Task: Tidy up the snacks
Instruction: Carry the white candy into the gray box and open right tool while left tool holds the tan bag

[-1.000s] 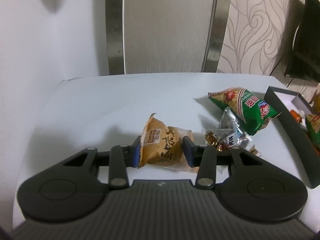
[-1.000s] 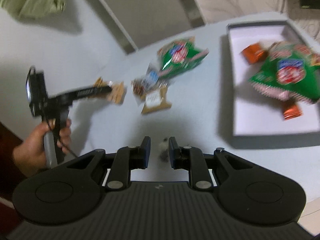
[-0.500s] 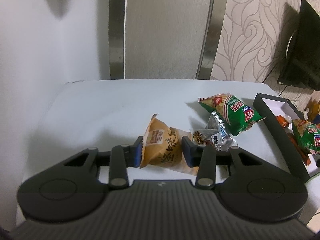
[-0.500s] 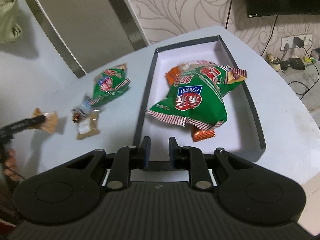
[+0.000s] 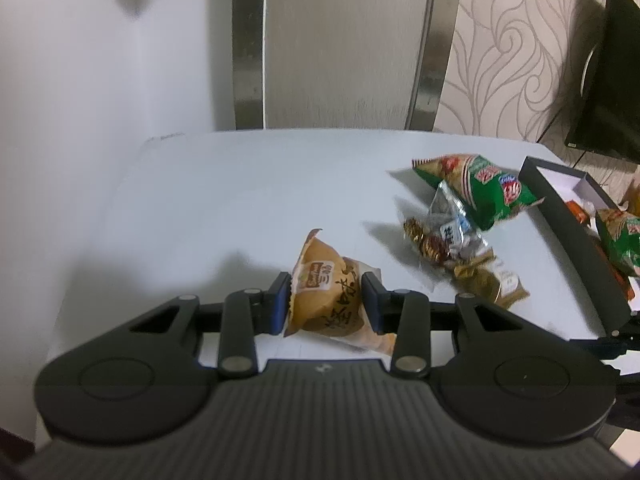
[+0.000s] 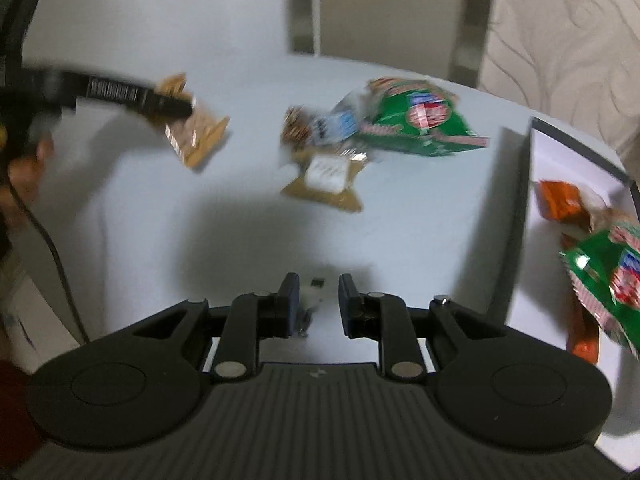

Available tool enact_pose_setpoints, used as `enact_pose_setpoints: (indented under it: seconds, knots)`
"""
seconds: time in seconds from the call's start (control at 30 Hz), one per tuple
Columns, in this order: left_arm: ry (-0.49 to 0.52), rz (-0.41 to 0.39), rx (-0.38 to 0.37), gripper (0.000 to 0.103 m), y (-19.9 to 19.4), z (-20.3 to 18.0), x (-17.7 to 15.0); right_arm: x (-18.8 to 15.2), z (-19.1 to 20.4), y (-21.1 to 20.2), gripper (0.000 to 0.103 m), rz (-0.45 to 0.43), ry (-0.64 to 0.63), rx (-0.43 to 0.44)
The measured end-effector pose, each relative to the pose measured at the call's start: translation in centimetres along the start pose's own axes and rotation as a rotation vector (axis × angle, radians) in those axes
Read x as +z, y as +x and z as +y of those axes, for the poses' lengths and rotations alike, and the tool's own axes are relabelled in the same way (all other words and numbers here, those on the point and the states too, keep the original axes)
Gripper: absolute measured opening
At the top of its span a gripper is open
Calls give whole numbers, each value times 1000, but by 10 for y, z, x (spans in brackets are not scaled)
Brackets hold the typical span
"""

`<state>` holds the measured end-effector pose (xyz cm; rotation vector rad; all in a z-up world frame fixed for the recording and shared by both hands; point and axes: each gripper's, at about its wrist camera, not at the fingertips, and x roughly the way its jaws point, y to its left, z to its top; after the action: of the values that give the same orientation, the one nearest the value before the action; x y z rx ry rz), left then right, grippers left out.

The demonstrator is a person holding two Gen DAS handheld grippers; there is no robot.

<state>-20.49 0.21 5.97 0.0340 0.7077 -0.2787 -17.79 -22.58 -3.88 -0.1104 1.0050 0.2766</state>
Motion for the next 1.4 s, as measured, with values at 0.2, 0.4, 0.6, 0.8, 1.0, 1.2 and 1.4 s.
enact_pose_setpoints:
  seconds: [0.2,0.4,0.6,0.8,1.0,1.2,1.4]
  knots:
    - [0,31,-11,41,5,5,-14,-1,6,12,25,26,-25,8]
    - [-11,28,-27,41,8,8,-15,-4,7,9,18,27,-16,-8]
    - [-4,23,-34,40,9,7,-10,-3,5,-15,17,1,1,-20]
    - [-5,3,-37,40,6,6,-2,1,-19,-55,16,-68,52,-96]
    - [-12,-6,-30,39,1,4,-1,-8,-77,-78,17,-71,130,-256]
    - [-4,-17,-27,39,-10,-1,3,-18,-111,-55,17,-6,142,-286]
    - [18,-52,-49,39,-19,-14,16,-12,-125,-46,18,-33,162,-294]
